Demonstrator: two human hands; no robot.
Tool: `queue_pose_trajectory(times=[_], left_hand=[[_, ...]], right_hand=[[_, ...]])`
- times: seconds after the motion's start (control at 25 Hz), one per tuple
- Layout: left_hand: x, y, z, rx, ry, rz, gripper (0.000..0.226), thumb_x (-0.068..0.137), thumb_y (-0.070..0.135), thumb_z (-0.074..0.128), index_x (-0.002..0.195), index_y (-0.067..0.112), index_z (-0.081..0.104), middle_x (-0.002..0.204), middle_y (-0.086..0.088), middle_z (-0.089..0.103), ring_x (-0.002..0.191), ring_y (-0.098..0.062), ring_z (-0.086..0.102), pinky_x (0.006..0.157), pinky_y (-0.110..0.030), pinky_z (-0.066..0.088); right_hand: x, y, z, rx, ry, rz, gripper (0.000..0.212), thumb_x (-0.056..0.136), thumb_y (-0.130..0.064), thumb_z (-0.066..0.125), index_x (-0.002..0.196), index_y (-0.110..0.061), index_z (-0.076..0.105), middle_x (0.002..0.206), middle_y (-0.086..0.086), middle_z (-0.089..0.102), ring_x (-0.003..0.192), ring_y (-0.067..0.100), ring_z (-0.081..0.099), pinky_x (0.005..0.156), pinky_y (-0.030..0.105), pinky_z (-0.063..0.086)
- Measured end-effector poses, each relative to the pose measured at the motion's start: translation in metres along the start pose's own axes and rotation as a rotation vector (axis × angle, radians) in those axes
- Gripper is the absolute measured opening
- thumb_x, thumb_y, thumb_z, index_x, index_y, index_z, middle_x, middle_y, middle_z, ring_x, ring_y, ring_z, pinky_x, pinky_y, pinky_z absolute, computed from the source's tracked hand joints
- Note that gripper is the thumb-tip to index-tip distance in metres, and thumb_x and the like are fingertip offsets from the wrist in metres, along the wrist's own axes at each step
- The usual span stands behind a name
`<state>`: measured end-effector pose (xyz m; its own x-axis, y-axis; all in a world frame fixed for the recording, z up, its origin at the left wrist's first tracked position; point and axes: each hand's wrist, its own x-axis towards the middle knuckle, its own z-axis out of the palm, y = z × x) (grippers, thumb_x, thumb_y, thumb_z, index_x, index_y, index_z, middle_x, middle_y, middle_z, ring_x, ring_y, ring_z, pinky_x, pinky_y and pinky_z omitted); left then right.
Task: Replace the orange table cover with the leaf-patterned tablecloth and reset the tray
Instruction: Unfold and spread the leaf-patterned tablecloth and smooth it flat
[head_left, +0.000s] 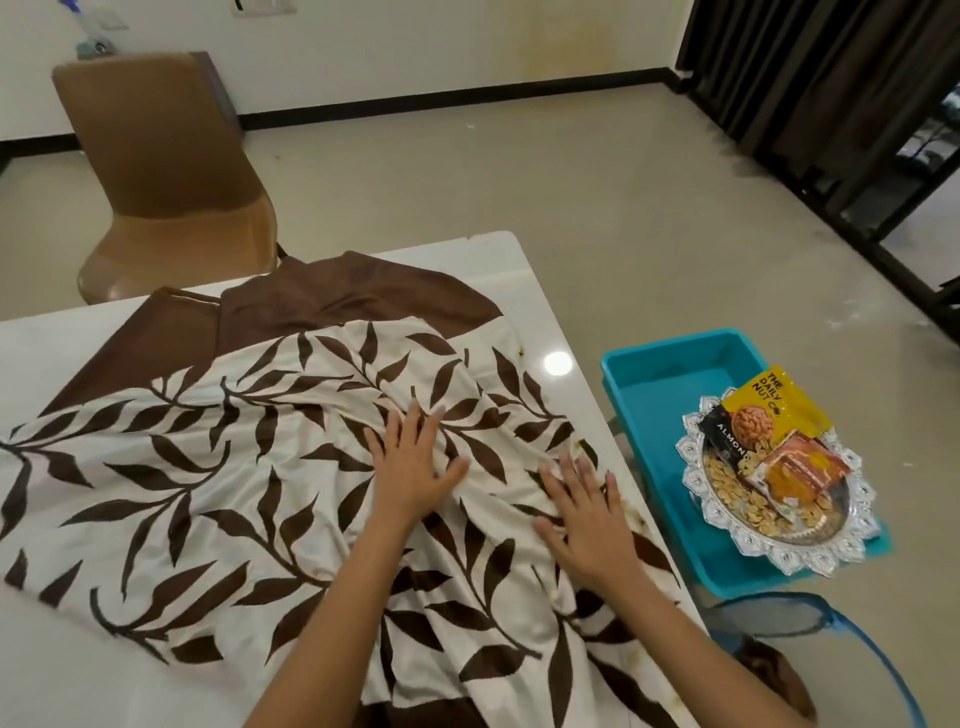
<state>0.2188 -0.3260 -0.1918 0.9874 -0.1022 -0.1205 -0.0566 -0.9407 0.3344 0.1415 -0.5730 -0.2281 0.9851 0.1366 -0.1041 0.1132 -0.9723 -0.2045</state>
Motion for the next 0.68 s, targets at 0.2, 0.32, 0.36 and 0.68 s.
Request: queue_pose_trajectory(times=[0.2, 0.32, 0.36, 0.68], left_hand=[[-0.011, 0.018, 0.018, 0.055, -0.043, 0.035, 0.081, 0.082, 0.078, 0.019, 0.152, 0.04, 0.006, 0.161, 0.001, -0.005, 0.148, -0.03, -0.004, 0.112, -0.056, -0.012], [-0.007, 0.017, 0.015, 0.077, 0.028, 0.043, 0.082, 0.082, 0.078, 0.025, 0.152, 0.039, 0.005, 0.161, 0.001, -0.003, 0.147, -0.028, -0.008, 0.112, -0.055, -0.015], [-0.003, 0.016, 0.015, 0.064, 0.031, 0.028, 0.082, 0.082, 0.079, 0.023, 0.152, 0.039, 0.005, 0.161, 0.001, -0.003, 0.147, -0.027, -0.012, 0.112, -0.054, -0.016], [0.012, 0.018, 0.035, 0.023, 0.078, -0.17, 0.081, 0.081, 0.084, 0.018, 0.151, 0.042, 0.012, 0.161, 0.006, 0.004, 0.148, -0.021, -0.006, 0.112, -0.056, -0.017]], right_hand=[[0.018, 0.068, -0.02, 0.025, -0.038, 0.267, 0.07, 0.089, -0.067, 0.004, 0.151, -0.037, -0.006, 0.16, -0.003, -0.007, 0.144, 0.02, -0.016, 0.117, 0.049, -0.009], [0.033, 0.049, -0.03, 0.069, 0.091, 0.27, 0.061, 0.097, -0.04, 0.021, 0.152, -0.027, -0.003, 0.16, 0.006, -0.007, 0.146, 0.025, -0.015, 0.12, 0.051, 0.001], [0.049, 0.035, -0.034, 0.133, 0.118, 0.205, 0.062, 0.099, -0.031, 0.028, 0.153, -0.026, -0.002, 0.159, 0.006, -0.01, 0.146, 0.024, -0.014, 0.12, 0.048, 0.002], [0.197, -0.001, -0.042, 0.204, -0.067, -0.125, 0.057, 0.103, -0.035, 0.023, 0.154, -0.02, 0.003, 0.162, 0.001, 0.002, 0.149, 0.016, -0.003, 0.12, 0.038, -0.005]])
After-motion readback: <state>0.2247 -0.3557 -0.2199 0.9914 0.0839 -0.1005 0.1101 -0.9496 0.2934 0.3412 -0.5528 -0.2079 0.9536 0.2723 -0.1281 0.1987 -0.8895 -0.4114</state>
